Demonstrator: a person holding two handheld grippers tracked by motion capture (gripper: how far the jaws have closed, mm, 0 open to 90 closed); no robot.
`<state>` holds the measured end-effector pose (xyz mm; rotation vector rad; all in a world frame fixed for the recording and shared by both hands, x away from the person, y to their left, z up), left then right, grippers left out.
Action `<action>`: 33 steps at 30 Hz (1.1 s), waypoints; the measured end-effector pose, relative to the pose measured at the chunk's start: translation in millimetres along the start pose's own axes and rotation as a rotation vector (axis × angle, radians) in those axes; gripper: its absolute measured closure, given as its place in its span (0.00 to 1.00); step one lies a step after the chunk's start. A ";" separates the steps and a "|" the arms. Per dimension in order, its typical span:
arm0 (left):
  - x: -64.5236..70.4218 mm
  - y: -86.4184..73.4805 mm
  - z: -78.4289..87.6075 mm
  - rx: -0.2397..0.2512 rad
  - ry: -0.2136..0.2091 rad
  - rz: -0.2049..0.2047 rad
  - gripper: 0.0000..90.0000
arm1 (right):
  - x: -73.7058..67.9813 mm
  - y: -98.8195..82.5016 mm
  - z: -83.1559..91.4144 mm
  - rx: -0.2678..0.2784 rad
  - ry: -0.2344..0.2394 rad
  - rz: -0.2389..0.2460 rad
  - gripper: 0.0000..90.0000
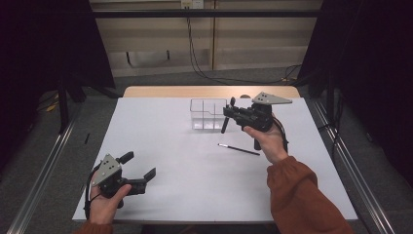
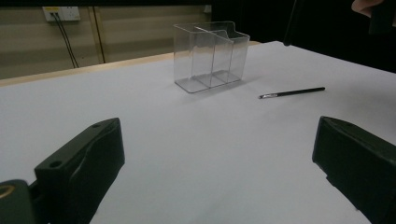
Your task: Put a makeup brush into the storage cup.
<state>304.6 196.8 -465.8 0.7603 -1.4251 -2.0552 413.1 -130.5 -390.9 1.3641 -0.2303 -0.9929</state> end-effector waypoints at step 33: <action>-0.3 -0.9 -0.3 -0.005 -0.008 0.016 0.04 | 43.4 39.2 -54.0 0.025 -0.150 0.028 0.87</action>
Point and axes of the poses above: each handheld gripper's, and its own axes: z roughly backward along the jaws, y roughly out of its top, x roughly to its right, the point moved 7 cm from there along -z, roughly forward along the jaws, and after that the axes turned 13 degrees about -z, right-handed, at the moved point
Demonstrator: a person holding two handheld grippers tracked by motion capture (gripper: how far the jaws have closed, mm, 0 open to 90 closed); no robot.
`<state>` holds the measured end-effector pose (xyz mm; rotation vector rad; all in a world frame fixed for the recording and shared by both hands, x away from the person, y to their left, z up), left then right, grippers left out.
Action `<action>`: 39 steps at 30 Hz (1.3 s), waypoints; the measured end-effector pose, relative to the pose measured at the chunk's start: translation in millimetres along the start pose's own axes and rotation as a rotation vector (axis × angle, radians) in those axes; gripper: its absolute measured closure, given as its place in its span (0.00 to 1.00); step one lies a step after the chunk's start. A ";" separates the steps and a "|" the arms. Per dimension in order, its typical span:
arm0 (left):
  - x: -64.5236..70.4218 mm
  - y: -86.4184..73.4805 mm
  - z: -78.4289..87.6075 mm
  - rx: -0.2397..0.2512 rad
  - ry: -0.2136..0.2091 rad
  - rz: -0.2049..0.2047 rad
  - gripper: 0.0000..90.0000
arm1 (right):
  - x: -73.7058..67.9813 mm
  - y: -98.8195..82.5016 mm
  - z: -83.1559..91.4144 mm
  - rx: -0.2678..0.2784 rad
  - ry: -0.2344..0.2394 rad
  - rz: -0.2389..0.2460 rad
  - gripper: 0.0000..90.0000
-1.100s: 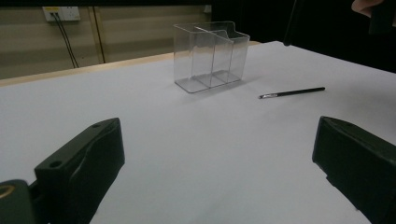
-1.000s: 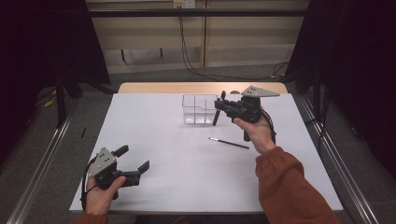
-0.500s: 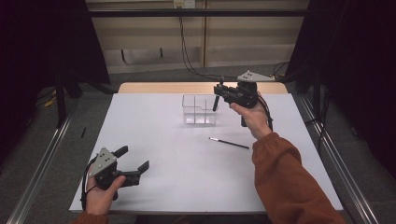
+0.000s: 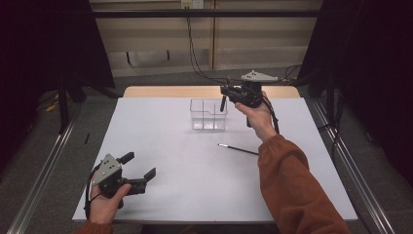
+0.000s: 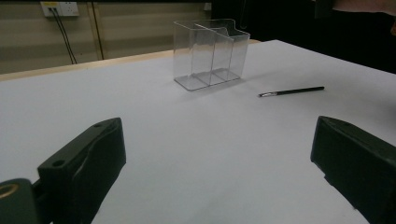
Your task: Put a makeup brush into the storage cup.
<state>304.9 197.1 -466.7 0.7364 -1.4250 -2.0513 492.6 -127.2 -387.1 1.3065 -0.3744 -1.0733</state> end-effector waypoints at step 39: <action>-3.5 -1.2 -0.2 -0.004 0.014 -0.022 0.03 | 19.2 -39.6 -22.6 -0.086 -0.026 -0.029 0.87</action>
Point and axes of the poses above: each handheld gripper's, and its own axes: z roughly backward along the jaws, y roughly out of its top, x roughly to its right, the point moved 7 cm from there along -z, roughly forward along the jaws, and after that the axes turned 13 degrees about -z, right-handed, at the moved point
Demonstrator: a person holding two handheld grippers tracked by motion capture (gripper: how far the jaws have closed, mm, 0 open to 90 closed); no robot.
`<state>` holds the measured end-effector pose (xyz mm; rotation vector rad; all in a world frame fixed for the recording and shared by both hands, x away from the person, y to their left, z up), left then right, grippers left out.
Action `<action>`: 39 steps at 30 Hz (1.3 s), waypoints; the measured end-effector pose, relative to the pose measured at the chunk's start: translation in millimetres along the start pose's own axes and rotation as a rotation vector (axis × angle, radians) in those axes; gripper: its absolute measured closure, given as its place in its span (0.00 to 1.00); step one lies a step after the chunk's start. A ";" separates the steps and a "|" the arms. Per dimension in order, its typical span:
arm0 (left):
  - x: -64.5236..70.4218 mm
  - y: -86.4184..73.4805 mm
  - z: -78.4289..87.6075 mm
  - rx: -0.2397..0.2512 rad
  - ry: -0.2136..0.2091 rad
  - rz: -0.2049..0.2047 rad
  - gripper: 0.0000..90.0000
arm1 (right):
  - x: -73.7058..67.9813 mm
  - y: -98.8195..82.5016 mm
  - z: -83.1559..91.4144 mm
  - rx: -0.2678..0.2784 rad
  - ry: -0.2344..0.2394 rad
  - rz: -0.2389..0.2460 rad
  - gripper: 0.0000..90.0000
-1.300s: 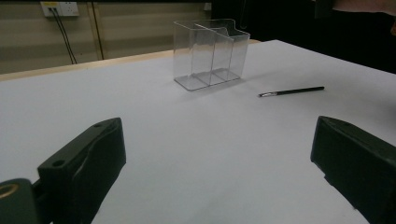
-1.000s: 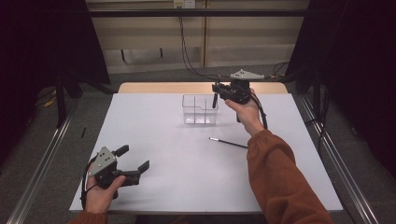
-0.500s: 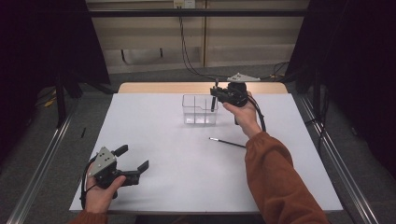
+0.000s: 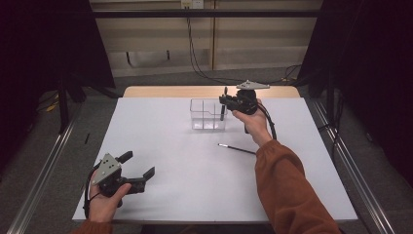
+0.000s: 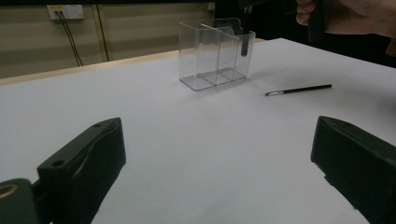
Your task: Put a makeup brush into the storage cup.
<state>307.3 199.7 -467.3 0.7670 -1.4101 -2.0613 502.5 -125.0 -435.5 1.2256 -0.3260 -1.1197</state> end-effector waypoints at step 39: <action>-0.8 0.1 1.3 0.000 0.002 0.006 0.03 | 14.5 -20.2 29.9 0.073 -0.022 -0.035 0.01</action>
Point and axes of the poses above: each handheld gripper's, and its own axes: z roughly backward along the jaws, y roughly out of its top, x roughly to its right, the point moved 7 cm from there along -z, roughly forward along the jaws, and after that the axes turned 13 degrees about -z, right-handed, at the moved point
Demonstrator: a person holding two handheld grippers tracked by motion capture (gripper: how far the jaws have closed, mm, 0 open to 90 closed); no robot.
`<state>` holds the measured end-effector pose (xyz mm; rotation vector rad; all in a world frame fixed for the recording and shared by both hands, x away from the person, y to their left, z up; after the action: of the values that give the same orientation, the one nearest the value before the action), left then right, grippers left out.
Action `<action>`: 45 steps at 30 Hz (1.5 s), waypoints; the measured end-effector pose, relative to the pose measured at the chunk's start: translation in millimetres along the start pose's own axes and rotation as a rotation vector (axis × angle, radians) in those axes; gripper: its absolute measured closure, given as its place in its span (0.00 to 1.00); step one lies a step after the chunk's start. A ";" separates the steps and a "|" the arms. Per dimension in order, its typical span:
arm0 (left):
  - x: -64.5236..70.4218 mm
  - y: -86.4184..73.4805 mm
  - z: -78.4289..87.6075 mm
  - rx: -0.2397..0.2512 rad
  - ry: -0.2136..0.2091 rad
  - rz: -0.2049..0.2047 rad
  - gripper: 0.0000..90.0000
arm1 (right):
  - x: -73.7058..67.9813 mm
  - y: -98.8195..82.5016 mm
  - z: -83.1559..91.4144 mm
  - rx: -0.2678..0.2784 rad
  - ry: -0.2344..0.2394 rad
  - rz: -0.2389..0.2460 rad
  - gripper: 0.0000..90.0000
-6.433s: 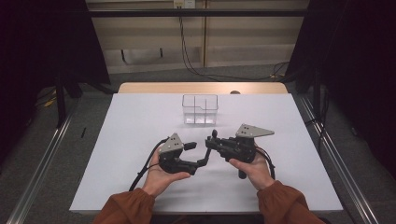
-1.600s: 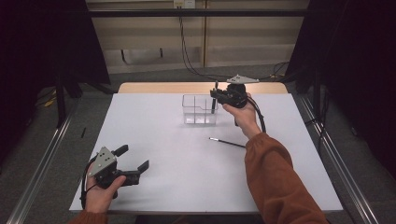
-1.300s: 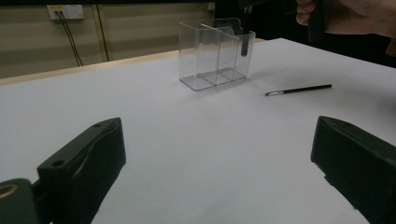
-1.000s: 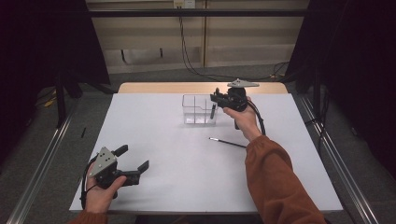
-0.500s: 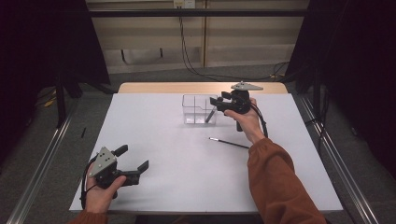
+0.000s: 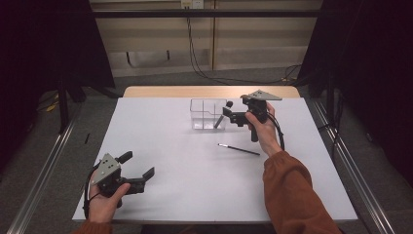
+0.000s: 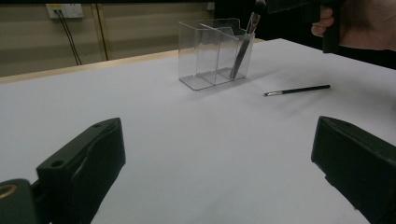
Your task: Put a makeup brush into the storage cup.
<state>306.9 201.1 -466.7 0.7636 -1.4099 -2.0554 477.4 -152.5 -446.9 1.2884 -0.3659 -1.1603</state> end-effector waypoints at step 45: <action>-3.8 1.1 3.2 0.016 0.022 0.028 0.03 | 1.0 -38.0 96.8 0.018 -0.018 0.055 0.02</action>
<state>307.5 205.5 -464.2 0.7663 -1.4189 -2.0107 385.4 -200.9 -450.0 1.2767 -0.4231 -1.1253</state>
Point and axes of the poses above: each handheld gripper's, and its own axes: z roughly backward along the jaws, y roughly out of its top, x roughly to its right, the point moved 7 cm from there along -z, roughly forward along the jaws, and after that the axes turned 13 degrees about -z, right-handed, at the moved point
